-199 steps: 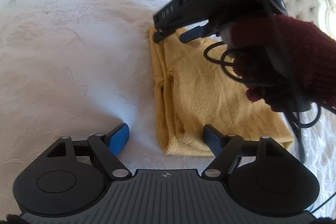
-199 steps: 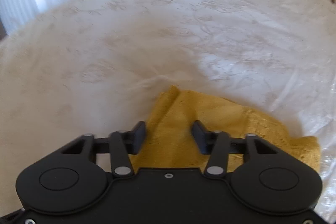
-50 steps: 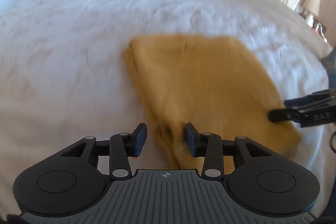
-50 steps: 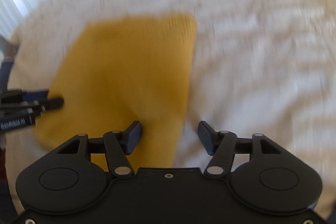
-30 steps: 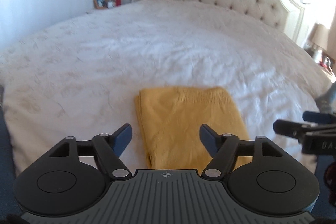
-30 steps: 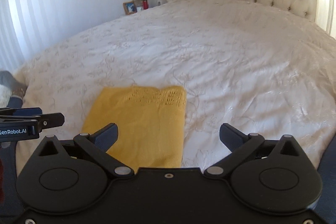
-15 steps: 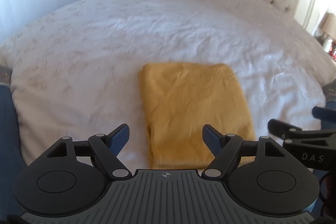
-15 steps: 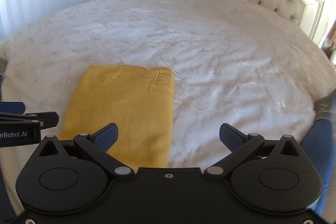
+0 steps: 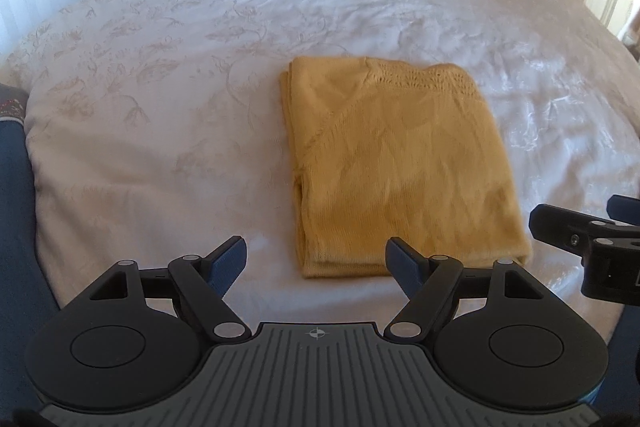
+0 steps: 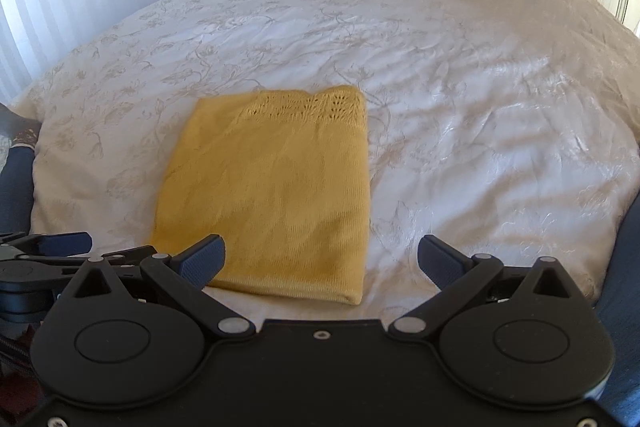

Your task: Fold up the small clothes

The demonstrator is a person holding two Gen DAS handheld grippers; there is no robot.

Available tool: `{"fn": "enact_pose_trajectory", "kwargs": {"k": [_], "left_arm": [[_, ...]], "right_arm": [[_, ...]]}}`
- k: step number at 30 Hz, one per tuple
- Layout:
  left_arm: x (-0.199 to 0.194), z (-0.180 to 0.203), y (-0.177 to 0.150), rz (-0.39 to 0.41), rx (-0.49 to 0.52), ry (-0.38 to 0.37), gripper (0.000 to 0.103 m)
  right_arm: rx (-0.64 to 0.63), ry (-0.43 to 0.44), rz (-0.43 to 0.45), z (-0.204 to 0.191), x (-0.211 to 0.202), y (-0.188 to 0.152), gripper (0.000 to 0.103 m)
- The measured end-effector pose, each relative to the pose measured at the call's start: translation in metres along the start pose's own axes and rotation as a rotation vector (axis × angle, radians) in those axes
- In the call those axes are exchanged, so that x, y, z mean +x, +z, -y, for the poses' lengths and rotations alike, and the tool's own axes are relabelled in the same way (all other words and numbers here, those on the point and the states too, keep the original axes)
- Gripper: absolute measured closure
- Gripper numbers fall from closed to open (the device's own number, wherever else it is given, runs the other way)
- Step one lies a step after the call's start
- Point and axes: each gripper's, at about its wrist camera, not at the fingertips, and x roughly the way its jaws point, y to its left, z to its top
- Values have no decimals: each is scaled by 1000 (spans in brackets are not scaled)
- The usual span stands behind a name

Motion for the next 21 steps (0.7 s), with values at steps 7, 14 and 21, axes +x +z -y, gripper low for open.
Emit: {"fn": "enact_pose_trajectory", "kwargs": {"k": [7, 14, 21], "left_arm": [[6, 3, 1, -46, 18, 26, 27], [10, 5, 3, -79, 35, 40, 27], [10, 8, 6, -80, 38, 23, 27]], "right_arm": [[40, 21, -33, 7, 7, -3, 1], [70, 22, -42, 11, 11, -2, 1], [94, 11, -47, 18, 13, -1, 1]]}}
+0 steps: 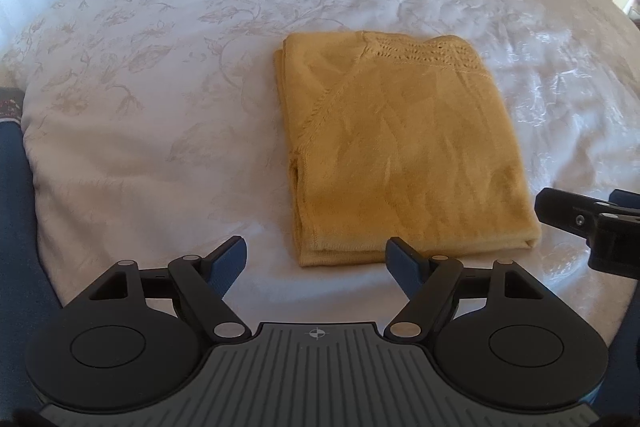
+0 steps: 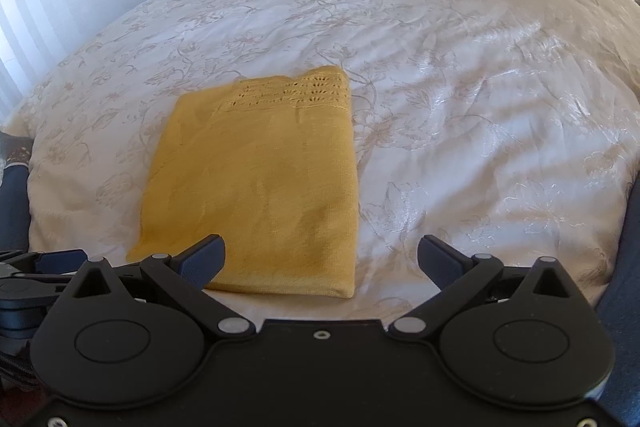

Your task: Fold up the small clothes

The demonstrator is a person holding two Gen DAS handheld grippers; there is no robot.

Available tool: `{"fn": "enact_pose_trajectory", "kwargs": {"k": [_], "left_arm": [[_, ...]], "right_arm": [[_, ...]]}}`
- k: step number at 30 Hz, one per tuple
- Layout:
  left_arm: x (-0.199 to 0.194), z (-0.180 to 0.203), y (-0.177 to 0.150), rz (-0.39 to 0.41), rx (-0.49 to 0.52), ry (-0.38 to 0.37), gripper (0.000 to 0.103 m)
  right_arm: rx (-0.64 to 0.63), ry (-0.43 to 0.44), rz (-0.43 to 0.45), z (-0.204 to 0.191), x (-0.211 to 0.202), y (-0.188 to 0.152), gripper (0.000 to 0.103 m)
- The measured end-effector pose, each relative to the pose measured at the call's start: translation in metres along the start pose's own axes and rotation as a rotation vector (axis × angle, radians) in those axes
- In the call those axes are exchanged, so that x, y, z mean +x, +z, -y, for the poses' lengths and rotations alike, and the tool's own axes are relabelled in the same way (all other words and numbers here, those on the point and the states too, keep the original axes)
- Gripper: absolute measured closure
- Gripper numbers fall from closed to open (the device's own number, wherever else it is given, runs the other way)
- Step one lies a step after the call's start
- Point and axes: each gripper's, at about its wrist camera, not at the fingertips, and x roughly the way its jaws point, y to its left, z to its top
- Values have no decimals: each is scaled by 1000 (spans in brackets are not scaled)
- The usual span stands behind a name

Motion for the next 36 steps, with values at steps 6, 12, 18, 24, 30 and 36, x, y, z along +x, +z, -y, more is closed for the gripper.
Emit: {"fn": "enact_pose_trajectory", "kwargs": {"k": [6, 12, 18, 24, 30, 36], "left_arm": [[0, 0, 2, -4, -7, -8, 27], [0, 1, 2, -7, -7, -10, 27], [0, 0, 3, -9, -8, -14, 27], [-2, 0, 3, -8, -7, -16, 27], [-1, 2, 3, -9, -6, -17, 27], [-1, 3, 4, -10, -10, -19, 27]], "right_arm": [[15, 1, -5, 3, 1, 0, 1], [14, 6, -1, 5, 2, 2, 1], [14, 9, 7, 5, 1, 2, 1], [15, 15, 11, 5, 1, 3, 1], [12, 22, 10, 3, 2, 3, 1], [9, 23, 7, -2, 3, 3, 1]]}}
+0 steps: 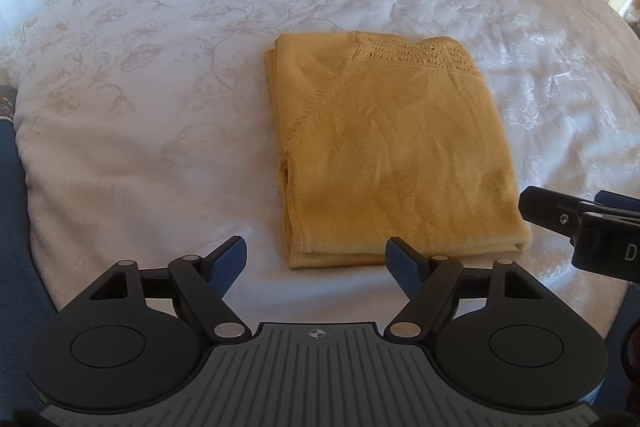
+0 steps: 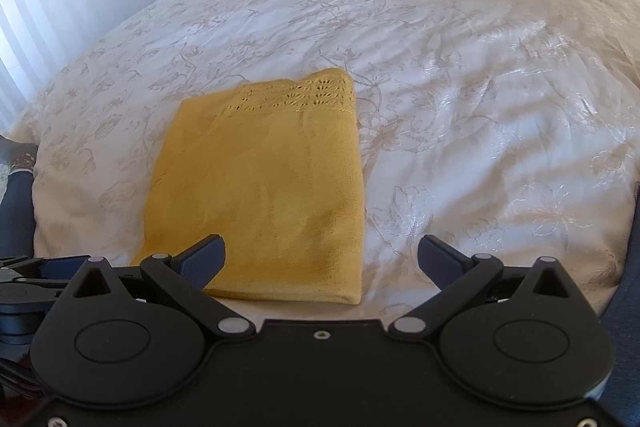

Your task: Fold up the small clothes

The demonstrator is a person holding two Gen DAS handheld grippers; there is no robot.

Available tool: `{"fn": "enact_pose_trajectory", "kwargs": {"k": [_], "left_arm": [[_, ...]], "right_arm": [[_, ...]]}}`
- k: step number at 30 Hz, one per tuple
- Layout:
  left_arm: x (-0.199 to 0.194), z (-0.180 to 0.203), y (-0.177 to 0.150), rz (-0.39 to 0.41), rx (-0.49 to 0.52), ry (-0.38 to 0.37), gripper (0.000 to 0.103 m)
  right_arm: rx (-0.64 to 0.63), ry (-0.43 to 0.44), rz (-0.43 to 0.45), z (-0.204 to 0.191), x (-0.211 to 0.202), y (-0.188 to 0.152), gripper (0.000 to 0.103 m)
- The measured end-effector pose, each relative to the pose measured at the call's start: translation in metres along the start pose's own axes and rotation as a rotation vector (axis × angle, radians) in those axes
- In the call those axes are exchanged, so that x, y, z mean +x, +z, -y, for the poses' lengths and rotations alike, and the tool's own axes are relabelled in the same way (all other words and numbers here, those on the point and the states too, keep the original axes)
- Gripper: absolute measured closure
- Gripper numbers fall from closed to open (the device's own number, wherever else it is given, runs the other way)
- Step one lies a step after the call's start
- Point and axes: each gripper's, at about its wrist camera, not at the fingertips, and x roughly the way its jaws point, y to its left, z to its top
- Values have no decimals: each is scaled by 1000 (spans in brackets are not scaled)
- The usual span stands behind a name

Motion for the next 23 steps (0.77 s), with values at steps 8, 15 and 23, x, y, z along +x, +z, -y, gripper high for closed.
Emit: {"fn": "enact_pose_trajectory", "kwargs": {"k": [8, 15, 23], "left_arm": [[2, 0, 1, -3, -8, -2, 27], [3, -1, 1, -5, -10, -4, 27], [5, -2, 1, -6, -12, -4, 27]], "right_arm": [[-6, 4, -4, -4, 2, 1, 1], [-10, 4, -6, -6, 4, 2, 1], [-13, 4, -7, -10, 6, 3, 1]]}}
